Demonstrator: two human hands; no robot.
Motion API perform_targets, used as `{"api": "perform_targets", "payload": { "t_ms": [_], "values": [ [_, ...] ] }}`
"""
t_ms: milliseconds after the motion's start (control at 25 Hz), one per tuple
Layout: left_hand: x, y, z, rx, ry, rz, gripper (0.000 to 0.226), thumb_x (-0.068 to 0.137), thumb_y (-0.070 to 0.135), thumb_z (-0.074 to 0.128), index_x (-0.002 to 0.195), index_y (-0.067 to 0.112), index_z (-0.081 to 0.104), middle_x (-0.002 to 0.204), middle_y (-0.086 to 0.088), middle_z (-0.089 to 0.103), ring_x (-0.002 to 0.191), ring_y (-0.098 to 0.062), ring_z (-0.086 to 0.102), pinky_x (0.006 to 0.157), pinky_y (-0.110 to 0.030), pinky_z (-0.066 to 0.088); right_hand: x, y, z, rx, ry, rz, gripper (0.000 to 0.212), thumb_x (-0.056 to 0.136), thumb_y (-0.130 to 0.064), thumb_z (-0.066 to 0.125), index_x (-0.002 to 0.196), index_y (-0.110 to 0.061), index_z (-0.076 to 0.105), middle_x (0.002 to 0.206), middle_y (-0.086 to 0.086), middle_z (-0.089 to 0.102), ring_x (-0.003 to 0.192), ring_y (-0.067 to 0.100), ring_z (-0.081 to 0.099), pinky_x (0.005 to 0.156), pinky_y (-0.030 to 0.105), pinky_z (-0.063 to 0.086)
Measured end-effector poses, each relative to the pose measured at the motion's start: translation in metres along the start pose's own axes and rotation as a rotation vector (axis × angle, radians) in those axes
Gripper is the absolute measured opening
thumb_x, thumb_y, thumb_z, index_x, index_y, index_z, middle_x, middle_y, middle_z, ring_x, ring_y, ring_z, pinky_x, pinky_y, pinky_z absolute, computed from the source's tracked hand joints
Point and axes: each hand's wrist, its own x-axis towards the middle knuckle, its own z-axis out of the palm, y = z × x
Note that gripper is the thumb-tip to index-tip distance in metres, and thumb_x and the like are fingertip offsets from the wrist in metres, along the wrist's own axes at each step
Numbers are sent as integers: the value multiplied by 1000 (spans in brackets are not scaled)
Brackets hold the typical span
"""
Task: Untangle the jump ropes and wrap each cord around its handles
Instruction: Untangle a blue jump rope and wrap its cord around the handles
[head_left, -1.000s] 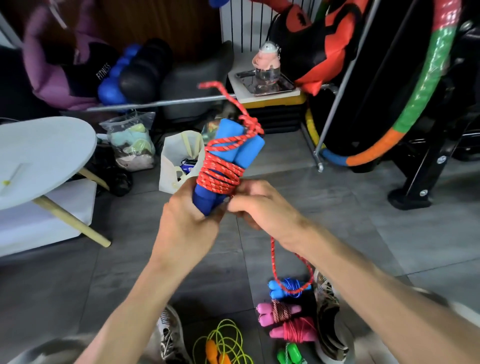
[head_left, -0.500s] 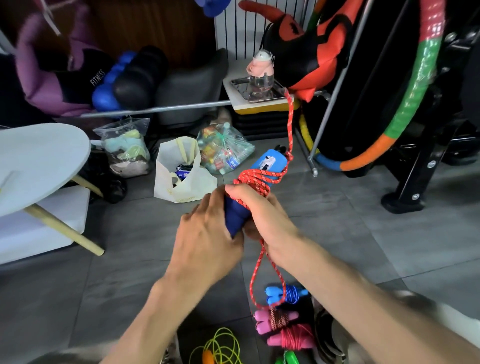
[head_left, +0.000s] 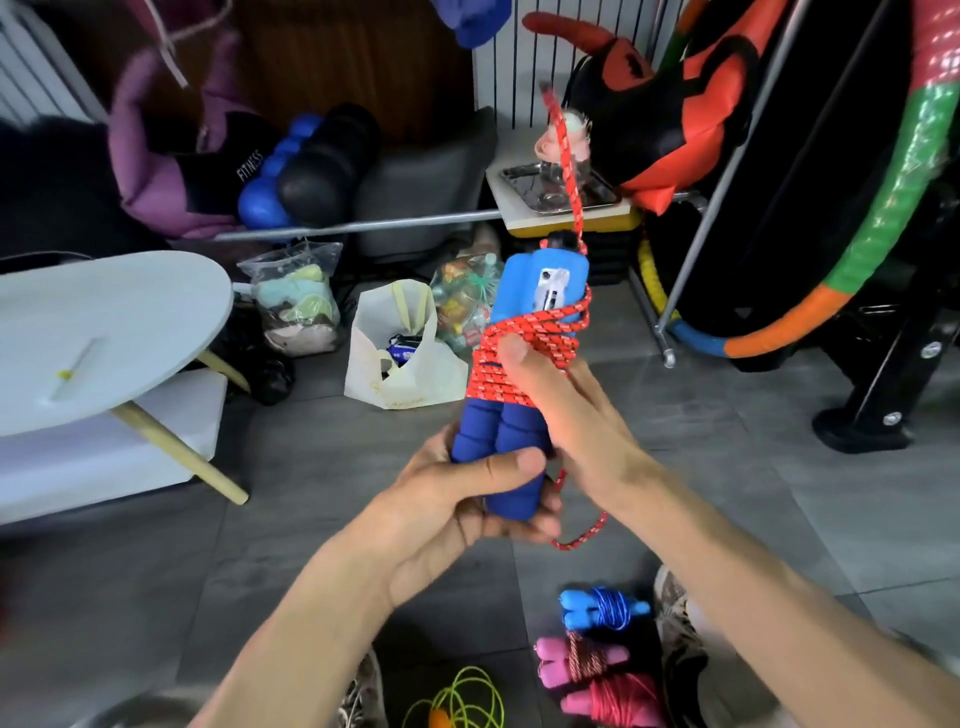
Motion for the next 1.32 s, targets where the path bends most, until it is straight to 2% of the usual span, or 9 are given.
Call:
{"api": "perform_targets", "payload": {
  "t_ms": [160, 280, 440, 640, 880, 1000, 1120, 1240, 1320],
  "values": [
    [-4, 0, -5, -9, -155, -41, 32, 66, 33, 85, 89, 15, 71, 74, -15, 63, 59, -22, 58, 50, -24, 44, -6, -12, -10, -55, -162, -7, 18, 69, -62, 58, 81, -53, 68, 72, -18, 72, 61, -5, 66, 53, 10, 49],
    [1, 3, -3, 145, 60, 17, 9, 75, 25, 73, 80, 18, 73, 68, -14, 61, 53, -21, 54, 48, -25, 37, 1, -8, -14, -152, -95, 12, 18, 76, -64, 50, 77, -59, 67, 76, -32, 68, 77, -12, 62, 70, 7, 48],
    [6, 2, -6, 425, 336, 182, 14, 81, 14, 75, 72, 10, 65, 60, -11, 60, 50, -18, 52, 44, -22, 39, 8, 13, -12, -349, -75, 85, 71, 85, -75, 37, 72, -9, 61, 57, 5, 54, 56, 8, 45, 58, 27, 38],
    [13, -3, -11, 831, 645, 259, 25, 80, 24, 73, 64, 18, 55, 50, 7, 54, 53, -23, 52, 51, -28, 40, 7, 21, -5, -654, -1, 167, 56, 95, -63, 31, 59, -23, 42, 56, -8, 45, 64, 17, 45, 59, 31, 34],
    [16, -10, -7, 1482, 810, 157, 23, 89, 36, 49, 102, 18, 41, 94, -4, 62, 92, -34, 62, 63, -33, 32, 1, 29, 14, -556, -9, 327, 60, 90, -70, 39, 64, -17, 53, 67, -5, 60, 72, 18, 58, 65, 32, 40],
    [12, -20, 1, 1773, 779, 221, 58, 84, 32, 32, 139, 12, 32, 114, -3, 57, 102, -26, 59, 68, -32, 39, 0, 34, 15, -354, 92, 371, 61, 80, -73, 55, 70, -14, 62, 56, -7, 59, 61, 11, 58, 67, 34, 45],
    [13, -19, -8, 1402, 592, 446, 78, 76, 22, 65, 147, 15, 33, 124, -3, 59, 104, -24, 62, 79, -34, 49, 4, 35, 10, -258, 169, 228, 51, 77, -62, 63, 71, -12, 66, 61, 6, 62, 63, 17, 60, 67, 43, 51],
    [5, 4, -23, 517, 200, 276, 86, 62, 23, 83, 138, 28, 44, 120, 3, 66, 107, -17, 65, 92, -37, 52, 4, 23, 1, 44, 30, 130, 34, 82, -42, 60, 70, -12, 68, 59, 7, 53, 52, 13, 48, 49, 26, 40],
    [-4, 14, -25, 237, -4, 211, 71, 61, 7, 84, 125, 23, 57, 107, -4, 71, 94, -24, 70, 81, -41, 56, 0, 14, -4, 137, -136, 106, 28, 87, -35, 53, 70, -15, 62, 52, -2, 47, 42, 5, 38, 42, 17, 30]
  ]
}}
